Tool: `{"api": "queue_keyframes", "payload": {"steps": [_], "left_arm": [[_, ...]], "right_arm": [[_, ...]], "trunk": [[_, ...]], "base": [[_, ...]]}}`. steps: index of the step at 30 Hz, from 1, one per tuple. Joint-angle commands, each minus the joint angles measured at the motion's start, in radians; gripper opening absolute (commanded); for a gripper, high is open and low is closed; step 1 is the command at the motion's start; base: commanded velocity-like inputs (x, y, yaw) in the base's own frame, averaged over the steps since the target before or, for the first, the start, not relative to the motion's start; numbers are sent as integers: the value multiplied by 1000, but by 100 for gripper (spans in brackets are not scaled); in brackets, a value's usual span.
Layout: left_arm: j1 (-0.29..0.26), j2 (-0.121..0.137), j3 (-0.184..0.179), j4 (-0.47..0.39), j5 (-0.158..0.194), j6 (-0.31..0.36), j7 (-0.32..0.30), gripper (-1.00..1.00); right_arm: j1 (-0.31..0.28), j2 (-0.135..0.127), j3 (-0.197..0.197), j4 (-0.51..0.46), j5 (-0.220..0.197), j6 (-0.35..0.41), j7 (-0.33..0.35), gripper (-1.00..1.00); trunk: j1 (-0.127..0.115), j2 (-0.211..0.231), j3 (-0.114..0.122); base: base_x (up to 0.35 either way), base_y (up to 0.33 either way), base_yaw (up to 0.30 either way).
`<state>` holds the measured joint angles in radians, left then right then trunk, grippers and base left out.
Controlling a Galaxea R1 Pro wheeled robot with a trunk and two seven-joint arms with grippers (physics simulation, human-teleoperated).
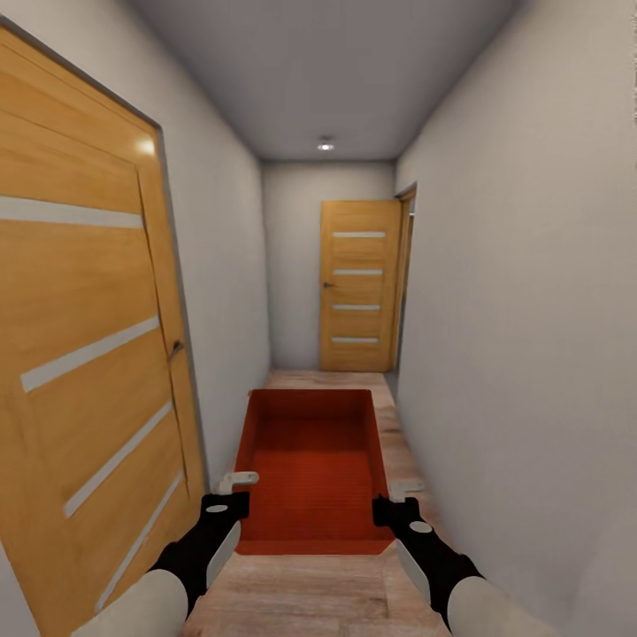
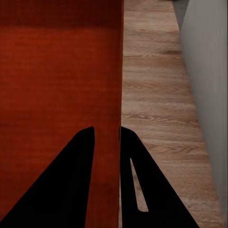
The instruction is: Move the two storage containers from the living room to the garage. In the garage, place one container on the floor and stack the other container on top of it (either order is fine).
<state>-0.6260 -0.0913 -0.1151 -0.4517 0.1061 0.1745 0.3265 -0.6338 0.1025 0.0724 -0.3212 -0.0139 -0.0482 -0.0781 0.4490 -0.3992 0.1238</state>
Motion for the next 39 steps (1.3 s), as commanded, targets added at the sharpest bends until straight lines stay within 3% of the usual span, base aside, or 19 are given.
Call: {"api": "queue_keyframes", "payload": {"steps": [1,39], "left_arm": [[0,27,7,-1,75,3,2,-100],[0,27,7,-1,75,3,2,-100]], "right_arm": [[-1,-1,-8,-2,-2,-30,-3,-100],[-1,-3,-8,-2,-5,-33,-4,-100]], "trunk": [[1,-1,0],[1,-1,0]], "base": [[333,0,-214],[334,0,-7]]}}
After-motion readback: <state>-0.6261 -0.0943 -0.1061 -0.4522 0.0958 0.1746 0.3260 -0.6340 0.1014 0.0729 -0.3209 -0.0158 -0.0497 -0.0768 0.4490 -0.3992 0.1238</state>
